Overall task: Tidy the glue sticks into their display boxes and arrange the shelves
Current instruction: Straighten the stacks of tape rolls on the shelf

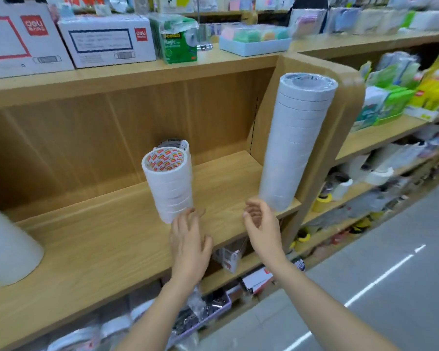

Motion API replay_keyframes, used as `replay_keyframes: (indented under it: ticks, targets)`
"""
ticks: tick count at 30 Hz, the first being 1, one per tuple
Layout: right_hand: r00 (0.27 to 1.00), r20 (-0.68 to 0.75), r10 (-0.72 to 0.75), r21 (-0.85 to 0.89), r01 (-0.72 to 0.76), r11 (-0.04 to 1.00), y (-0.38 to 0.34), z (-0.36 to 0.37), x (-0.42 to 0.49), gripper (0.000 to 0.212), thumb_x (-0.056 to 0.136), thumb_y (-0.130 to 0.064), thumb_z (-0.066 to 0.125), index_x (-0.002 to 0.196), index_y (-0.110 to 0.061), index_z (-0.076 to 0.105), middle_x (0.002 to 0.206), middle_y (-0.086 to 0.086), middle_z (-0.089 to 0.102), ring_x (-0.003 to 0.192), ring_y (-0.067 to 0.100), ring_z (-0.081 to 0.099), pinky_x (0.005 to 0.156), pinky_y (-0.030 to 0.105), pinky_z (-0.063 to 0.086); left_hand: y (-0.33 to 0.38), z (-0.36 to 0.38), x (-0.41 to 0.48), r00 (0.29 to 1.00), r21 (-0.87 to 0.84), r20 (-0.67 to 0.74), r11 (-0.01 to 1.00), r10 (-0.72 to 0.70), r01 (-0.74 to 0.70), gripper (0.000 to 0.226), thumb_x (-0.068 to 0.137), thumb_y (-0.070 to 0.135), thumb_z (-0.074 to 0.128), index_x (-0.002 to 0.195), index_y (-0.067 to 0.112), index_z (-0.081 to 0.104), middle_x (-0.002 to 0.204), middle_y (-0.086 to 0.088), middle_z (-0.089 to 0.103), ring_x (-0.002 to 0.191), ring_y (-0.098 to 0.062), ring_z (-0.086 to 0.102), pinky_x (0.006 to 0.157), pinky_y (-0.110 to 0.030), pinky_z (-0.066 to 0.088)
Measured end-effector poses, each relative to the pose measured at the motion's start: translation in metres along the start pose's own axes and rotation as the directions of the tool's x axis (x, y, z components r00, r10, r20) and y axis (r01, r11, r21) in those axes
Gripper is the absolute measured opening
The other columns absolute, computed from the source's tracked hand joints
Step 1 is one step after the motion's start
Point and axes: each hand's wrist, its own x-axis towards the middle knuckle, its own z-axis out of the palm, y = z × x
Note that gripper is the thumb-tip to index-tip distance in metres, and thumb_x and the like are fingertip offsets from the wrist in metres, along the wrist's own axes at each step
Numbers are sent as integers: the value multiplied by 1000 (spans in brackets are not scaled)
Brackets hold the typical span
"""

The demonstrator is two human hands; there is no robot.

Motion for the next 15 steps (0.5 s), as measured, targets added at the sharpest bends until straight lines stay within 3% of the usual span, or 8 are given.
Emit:
replay_keyframes:
  ticks: [3, 5, 7, 11, 15]
  targets:
    - [990, -138, 1, -67, -10, 998, 4, -20, -2, 27, 94, -17, 59, 119, -20, 48, 111, -2, 53, 100, 20, 57, 87, 39, 50, 9, 12, 2, 970, 52, 237, 996, 60, -74, 61, 93, 22, 53, 151, 18, 32, 160, -9, 25, 149, -28, 15, 120, -42, 14]
    - [982, -186, 37, -62, -50, 997, 6, -32, -2, 41, 93, -19, 60, 129, -16, 40, 125, 1, 45, 114, 23, 51, 97, 45, 46, 13, 20, 6, 947, 74, 315, 993, 63, -91, 63, 98, 26, 49, 155, 22, 22, 164, -6, 12, 152, -25, 3, 122, -41, 4]
    - [982, -167, 91, -56, -101, 993, 8, -43, 3, 62, 92, -21, 64, 142, -12, 28, 143, 5, 35, 131, 20, 40, 108, 42, 40, 16, 27, 10, 935, 107, 352, 991, 43, -86, 61, 101, 32, 43, 156, 24, 18, 165, -5, 8, 152, -24, 2, 123, -40, 2]
    - [988, -93, 127, -67, -133, 989, 18, -60, 24, 87, 87, -31, 70, 151, -17, 12, 153, 1, 27, 139, 18, 33, 113, 38, 34, 18, 36, 11, 939, 181, 344, 982, -8, -58, 52, 103, 37, 38, 152, 28, 28, 163, -2, 16, 150, -22, 9, 122, -39, 5]
    - [986, -112, 124, -81, -133, 988, 26, -66, 49, 94, 82, -34, 75, 153, -16, 15, 152, 6, 30, 139, 22, 34, 114, 43, 34, 21, 44, 10, 967, 188, 253, 982, -36, -13, 46, 101, 36, 42, 146, 28, 40, 157, -2, 29, 145, -23, 19, 119, -40, 10]
